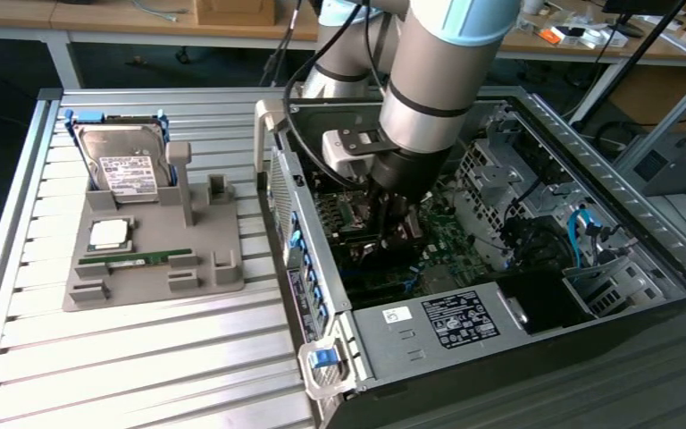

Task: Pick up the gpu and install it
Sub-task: 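Insert the gpu into the slot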

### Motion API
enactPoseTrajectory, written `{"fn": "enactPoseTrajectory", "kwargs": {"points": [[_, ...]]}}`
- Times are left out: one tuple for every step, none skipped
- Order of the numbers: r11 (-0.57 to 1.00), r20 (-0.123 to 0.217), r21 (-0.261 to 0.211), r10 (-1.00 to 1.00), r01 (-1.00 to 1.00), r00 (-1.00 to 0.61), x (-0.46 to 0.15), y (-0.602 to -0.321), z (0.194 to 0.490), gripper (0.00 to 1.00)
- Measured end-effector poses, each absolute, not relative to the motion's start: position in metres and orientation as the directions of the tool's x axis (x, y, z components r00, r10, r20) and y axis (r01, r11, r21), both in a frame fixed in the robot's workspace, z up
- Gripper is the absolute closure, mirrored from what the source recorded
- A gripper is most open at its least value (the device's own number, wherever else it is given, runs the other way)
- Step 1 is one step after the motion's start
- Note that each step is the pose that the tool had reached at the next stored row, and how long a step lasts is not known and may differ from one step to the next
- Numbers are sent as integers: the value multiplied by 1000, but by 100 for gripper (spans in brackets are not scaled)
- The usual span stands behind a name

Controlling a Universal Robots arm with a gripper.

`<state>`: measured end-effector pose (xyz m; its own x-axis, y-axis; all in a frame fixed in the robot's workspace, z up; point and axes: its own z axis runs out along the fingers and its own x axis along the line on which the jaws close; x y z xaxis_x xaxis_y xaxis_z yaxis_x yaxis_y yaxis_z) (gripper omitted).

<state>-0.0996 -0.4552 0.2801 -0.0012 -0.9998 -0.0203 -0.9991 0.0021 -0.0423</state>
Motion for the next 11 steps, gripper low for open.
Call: {"fn": "enactPoseTrajectory", "kwargs": {"points": [[2,-20,-42,-1000,-999,-1,-100,-455,284,60],[2,-19,-42,-1000,-999,-1,-100,-455,286,60],[2,-18,-42,-1000,-999,-1,-100,-454,288,60],[1,-18,-42,-1000,-999,-1,-100,-454,289,60],[1,-17,-42,-1000,-999,-1,-100,-454,290,61],[1,-17,-42,-1000,-999,-1,-100,-454,290,61],[1,-18,-43,-1000,-999,0,-100,-454,290,61],[1,-18,-43,-1000,-999,0,-100,-454,291,68],[1,-17,-43,-1000,-999,0,-100,-454,291,74],[1,-17,-42,-1000,-999,0,-100,-454,291,80],[1,-17,-42,-1000,-999,0,-100,-454,291,80]]}}
